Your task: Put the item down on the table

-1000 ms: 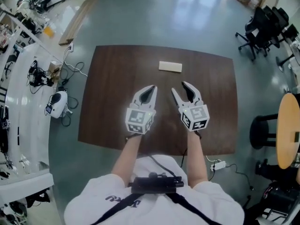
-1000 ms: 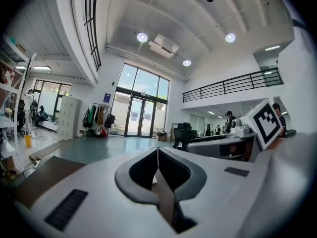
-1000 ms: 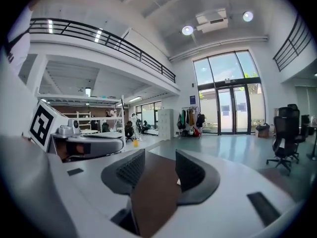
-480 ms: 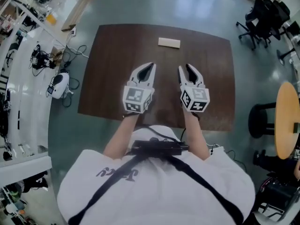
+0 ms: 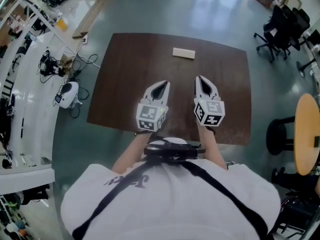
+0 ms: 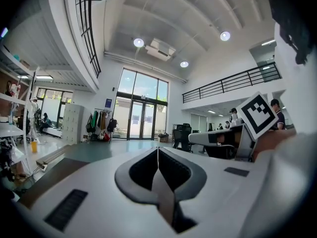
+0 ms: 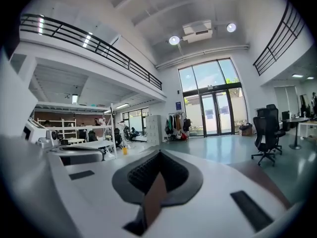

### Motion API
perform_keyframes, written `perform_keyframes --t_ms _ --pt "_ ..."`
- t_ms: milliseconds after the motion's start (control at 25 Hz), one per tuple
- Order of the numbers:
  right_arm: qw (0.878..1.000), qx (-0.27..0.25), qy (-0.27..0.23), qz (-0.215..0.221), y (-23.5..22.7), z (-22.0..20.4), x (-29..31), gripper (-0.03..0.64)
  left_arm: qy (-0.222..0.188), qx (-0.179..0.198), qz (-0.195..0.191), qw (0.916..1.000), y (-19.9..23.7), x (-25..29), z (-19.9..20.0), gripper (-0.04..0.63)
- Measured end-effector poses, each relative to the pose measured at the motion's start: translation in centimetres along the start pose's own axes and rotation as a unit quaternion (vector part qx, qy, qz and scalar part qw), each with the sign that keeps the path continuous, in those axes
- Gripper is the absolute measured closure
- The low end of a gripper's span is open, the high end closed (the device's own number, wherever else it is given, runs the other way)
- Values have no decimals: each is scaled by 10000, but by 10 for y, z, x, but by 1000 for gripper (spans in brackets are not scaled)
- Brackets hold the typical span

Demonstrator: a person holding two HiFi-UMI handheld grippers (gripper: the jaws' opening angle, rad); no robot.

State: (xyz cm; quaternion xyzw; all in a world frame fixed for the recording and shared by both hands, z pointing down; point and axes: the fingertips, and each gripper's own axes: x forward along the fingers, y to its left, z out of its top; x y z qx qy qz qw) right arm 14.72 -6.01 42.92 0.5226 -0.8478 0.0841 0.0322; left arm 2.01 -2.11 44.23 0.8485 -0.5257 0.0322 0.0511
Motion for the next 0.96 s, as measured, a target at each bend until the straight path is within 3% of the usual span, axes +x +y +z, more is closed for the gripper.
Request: perform_keyframes --t_ms 240,640,960 --pt "9999 -140 -41 44 5 11 6 611 -212 145 -74 9996 -1 14 20 581" --pt "9999 -31 137 12 4 -5 12 611 -124 137 -96 9998 3 18 17 581" --pt "9900 -69 1399 -146 -18 -113 0 611 333 142 -339 9988 -4 1 -24 581"
